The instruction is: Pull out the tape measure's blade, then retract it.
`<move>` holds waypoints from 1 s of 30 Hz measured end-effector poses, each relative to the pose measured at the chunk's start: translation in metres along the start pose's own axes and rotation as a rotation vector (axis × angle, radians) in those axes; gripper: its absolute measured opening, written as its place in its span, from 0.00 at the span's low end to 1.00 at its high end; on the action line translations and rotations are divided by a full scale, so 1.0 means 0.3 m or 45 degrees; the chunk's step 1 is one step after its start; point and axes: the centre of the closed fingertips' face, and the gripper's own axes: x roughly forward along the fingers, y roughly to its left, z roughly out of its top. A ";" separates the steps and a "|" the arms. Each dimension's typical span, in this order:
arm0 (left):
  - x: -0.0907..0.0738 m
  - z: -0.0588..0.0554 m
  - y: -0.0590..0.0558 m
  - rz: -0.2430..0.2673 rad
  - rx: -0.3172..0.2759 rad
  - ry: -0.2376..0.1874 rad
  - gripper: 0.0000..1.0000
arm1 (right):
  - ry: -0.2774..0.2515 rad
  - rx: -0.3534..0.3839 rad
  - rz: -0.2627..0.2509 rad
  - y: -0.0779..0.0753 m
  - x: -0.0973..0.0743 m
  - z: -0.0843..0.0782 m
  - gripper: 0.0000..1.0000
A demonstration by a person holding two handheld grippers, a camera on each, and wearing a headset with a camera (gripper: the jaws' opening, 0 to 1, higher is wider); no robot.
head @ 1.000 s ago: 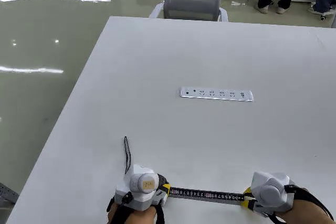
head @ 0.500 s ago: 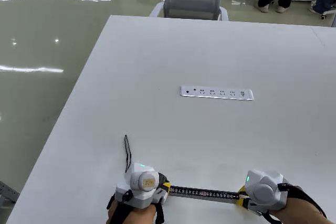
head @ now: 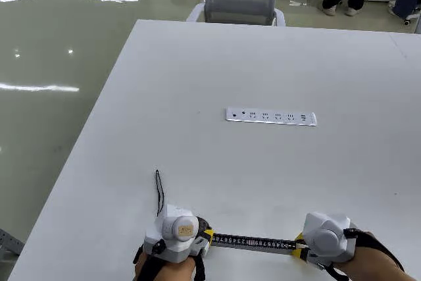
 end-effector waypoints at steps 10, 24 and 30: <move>-0.002 0.001 -0.001 0.000 0.000 0.009 0.53 | -0.005 -0.008 0.012 0.009 0.016 0.030 0.11; -0.004 0.001 -0.005 0.002 0.003 0.006 0.53 | -0.006 -0.005 0.017 0.015 0.025 0.049 0.11; -0.005 0.001 -0.006 0.004 0.006 0.008 0.53 | -0.009 0.002 0.018 0.018 0.030 0.059 0.11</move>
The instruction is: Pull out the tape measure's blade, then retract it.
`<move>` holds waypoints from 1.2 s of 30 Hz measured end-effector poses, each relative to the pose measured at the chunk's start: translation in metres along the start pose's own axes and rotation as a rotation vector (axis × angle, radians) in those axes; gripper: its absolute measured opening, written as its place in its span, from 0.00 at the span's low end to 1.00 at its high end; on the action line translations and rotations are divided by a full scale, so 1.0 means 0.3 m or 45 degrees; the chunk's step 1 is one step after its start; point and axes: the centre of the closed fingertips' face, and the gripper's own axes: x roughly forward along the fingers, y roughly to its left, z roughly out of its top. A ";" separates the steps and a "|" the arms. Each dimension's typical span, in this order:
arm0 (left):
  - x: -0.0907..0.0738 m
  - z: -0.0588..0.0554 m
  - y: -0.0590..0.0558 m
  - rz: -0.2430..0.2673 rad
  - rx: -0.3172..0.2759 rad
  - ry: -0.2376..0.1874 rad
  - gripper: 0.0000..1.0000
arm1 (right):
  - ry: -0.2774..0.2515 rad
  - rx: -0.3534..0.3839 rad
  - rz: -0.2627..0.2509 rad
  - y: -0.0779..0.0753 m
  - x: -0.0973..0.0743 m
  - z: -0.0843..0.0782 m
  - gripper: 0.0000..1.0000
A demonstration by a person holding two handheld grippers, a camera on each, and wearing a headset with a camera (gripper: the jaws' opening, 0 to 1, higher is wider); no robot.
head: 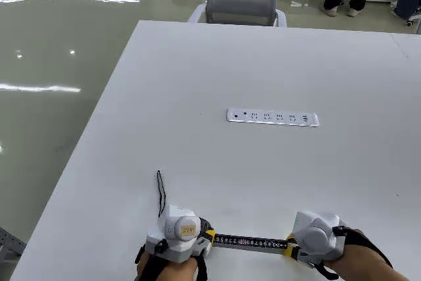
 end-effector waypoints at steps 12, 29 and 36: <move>0.000 -0.002 0.000 -0.001 -0.002 -0.005 0.53 | -0.008 -0.006 0.010 0.011 0.018 0.032 0.11; 0.002 0.000 0.000 -0.001 -0.003 -0.007 0.53 | -0.016 -0.001 0.017 0.026 0.035 0.073 0.11; 0.004 0.000 0.001 0.000 -0.004 -0.009 0.53 | -0.021 -0.009 0.024 0.032 0.046 0.099 0.11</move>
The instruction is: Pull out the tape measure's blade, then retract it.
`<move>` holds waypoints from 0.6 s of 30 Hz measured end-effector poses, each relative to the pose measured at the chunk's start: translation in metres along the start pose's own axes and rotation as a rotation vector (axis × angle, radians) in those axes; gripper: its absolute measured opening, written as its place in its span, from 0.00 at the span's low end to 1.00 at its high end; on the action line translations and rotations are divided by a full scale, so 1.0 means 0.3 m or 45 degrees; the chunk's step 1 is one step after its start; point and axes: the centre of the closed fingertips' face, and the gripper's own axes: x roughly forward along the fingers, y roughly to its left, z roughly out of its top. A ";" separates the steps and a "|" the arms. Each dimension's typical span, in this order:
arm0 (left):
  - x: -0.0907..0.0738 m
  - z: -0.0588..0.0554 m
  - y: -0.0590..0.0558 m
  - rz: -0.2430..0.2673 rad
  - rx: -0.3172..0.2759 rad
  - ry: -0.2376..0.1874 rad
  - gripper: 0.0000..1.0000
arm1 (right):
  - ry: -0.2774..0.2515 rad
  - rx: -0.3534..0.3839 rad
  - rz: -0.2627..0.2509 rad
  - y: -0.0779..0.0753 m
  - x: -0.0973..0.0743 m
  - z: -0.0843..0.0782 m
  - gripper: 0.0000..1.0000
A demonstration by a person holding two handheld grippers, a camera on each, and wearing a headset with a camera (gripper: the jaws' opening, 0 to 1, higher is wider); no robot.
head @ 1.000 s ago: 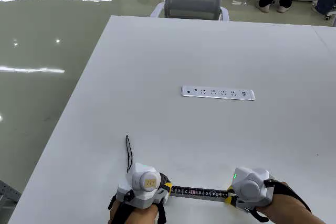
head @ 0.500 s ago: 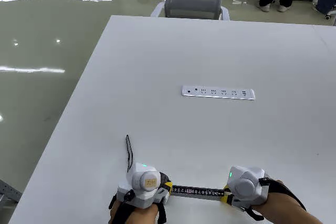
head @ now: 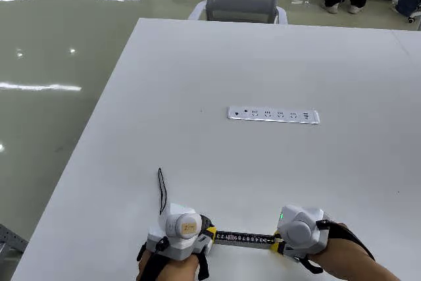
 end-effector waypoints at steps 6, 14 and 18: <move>0.001 -0.002 0.002 -0.001 -0.001 -0.002 0.53 | -0.006 -0.005 0.010 0.011 0.009 0.022 0.11; 0.000 -0.005 0.004 -0.002 -0.001 -0.006 0.53 | -0.014 -0.011 0.017 0.018 0.025 0.046 0.11; 0.000 -0.006 0.004 -0.001 -0.001 -0.005 0.53 | -0.013 -0.018 0.019 0.020 0.034 0.055 0.11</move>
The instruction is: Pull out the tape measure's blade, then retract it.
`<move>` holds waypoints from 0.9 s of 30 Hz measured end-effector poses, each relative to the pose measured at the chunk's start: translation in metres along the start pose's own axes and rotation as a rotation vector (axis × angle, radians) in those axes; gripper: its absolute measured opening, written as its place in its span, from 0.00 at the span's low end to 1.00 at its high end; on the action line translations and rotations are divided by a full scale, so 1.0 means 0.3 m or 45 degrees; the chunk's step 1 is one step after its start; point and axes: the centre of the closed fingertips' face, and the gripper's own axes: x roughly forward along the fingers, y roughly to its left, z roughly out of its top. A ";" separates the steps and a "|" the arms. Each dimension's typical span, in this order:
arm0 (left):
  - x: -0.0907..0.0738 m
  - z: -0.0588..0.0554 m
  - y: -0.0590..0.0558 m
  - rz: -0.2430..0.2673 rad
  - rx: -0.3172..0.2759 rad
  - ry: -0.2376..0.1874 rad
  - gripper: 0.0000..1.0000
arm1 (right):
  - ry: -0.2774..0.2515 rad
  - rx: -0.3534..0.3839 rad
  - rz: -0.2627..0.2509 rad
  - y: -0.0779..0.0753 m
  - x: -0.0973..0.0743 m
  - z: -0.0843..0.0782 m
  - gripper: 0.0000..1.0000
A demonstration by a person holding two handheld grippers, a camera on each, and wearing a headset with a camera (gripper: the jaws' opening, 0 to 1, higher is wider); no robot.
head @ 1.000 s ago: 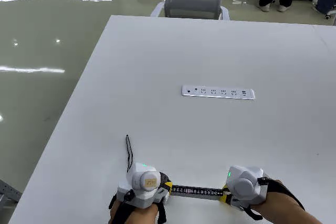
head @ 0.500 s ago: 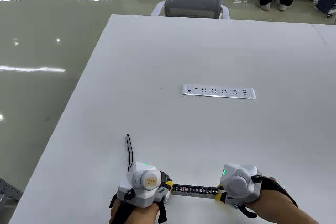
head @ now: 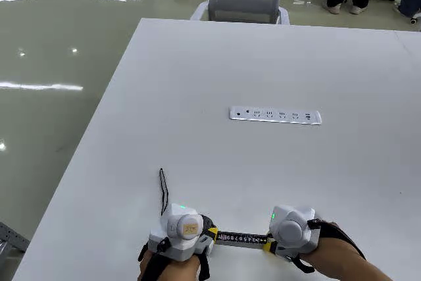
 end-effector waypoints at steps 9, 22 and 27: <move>0.000 0.000 0.001 -0.001 0.002 -0.002 0.53 | 0.007 -0.012 -0.005 0.006 0.013 0.019 0.11; 0.004 0.002 0.003 -0.001 -0.002 -0.006 0.53 | 0.003 -0.004 -0.009 0.008 0.026 0.032 0.11; 0.005 0.002 0.003 -0.001 -0.003 -0.006 0.53 | 0.009 -0.017 -0.007 0.014 0.033 0.047 0.11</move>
